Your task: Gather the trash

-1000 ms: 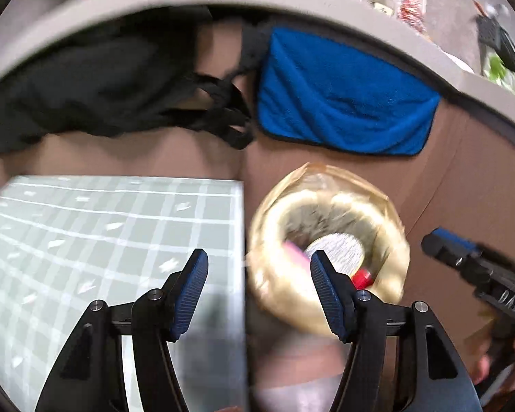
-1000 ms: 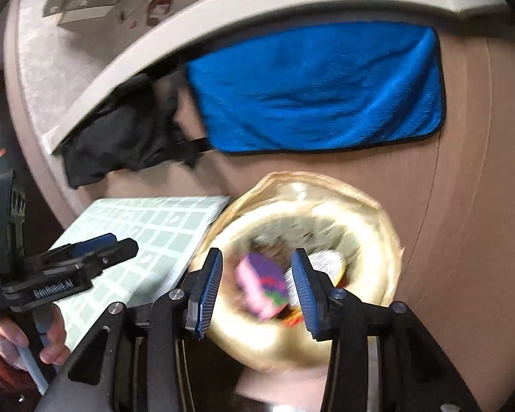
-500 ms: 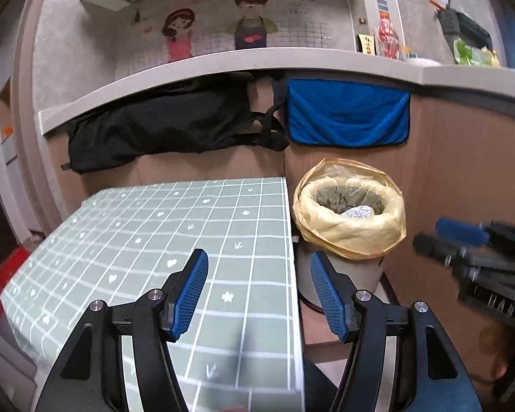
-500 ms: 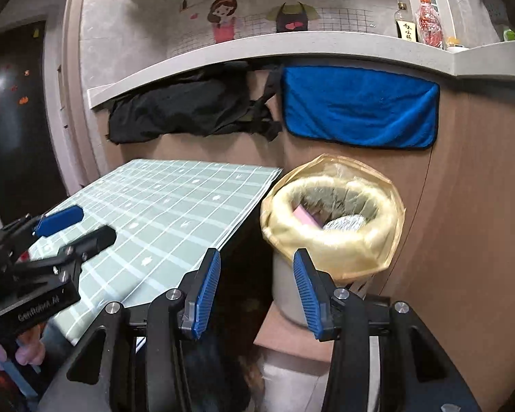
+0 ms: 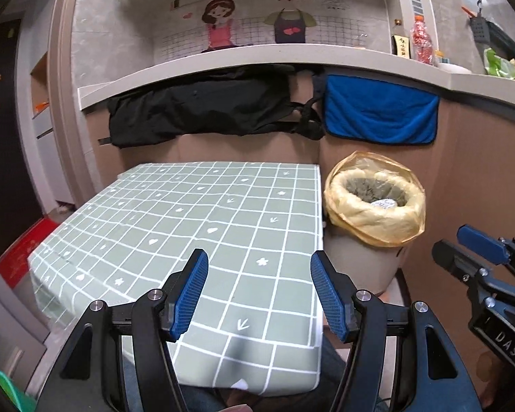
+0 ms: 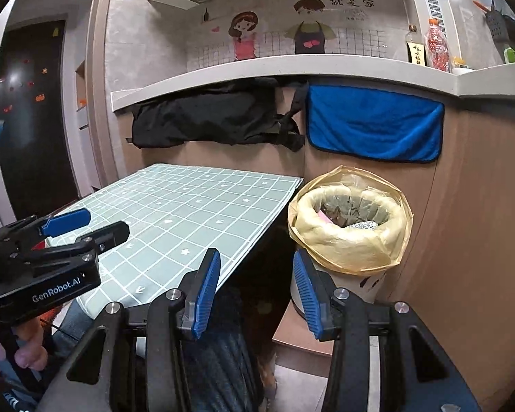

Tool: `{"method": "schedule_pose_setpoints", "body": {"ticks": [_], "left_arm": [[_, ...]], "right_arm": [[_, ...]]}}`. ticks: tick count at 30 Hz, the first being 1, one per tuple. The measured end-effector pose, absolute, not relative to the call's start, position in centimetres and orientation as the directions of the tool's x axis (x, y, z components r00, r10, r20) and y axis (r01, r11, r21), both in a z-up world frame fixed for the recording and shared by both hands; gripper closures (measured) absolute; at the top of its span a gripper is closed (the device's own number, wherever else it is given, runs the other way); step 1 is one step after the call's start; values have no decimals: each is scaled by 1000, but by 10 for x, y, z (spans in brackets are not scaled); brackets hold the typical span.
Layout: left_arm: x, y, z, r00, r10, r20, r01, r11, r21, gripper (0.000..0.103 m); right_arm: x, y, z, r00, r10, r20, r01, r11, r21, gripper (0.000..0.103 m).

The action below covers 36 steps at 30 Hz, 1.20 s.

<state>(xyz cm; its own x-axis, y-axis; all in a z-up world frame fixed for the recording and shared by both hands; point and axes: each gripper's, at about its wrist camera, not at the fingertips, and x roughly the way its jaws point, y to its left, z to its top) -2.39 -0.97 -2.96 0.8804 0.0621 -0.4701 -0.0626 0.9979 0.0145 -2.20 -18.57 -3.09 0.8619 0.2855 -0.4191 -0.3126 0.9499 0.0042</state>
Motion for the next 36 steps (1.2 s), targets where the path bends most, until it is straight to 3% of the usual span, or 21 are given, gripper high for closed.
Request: {"method": "schedule_pose_setpoints", "body": {"ticks": [36], "left_arm": [[-41,-4,-20,902,78,-426,-81,997,9,40]], "right_arm": [[-27,-176,-31,857,315,-409,-346,938,-3,61]]}}
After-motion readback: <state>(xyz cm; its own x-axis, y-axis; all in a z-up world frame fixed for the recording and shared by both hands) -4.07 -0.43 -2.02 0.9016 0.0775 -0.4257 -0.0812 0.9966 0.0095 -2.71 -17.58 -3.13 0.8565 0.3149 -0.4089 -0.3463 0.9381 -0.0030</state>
